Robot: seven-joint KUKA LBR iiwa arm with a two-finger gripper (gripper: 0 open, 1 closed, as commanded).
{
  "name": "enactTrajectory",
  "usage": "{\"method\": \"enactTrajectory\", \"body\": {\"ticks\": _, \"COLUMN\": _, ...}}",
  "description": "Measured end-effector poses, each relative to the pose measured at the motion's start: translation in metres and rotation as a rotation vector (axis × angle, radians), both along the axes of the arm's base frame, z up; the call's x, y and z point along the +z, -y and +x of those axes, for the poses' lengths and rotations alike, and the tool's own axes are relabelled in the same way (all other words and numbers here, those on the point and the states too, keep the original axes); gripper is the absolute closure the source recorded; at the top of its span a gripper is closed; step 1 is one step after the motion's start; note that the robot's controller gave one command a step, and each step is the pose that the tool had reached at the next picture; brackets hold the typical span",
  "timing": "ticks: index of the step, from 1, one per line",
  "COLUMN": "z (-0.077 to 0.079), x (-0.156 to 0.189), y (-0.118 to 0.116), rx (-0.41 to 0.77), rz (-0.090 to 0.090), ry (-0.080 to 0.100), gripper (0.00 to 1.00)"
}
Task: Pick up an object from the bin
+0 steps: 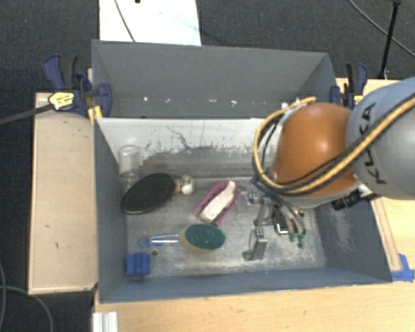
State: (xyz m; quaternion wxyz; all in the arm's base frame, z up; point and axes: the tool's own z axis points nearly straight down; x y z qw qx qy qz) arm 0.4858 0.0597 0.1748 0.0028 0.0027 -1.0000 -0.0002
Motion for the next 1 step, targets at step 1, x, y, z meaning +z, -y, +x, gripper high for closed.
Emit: {"method": "enactTrajectory", "body": {"ticks": 1, "z": 0.0193, "x": -0.1068, "y": -0.0876, "rx": 0.318, "rz": 0.002, "ry": 0.002, "gripper": 0.0}}
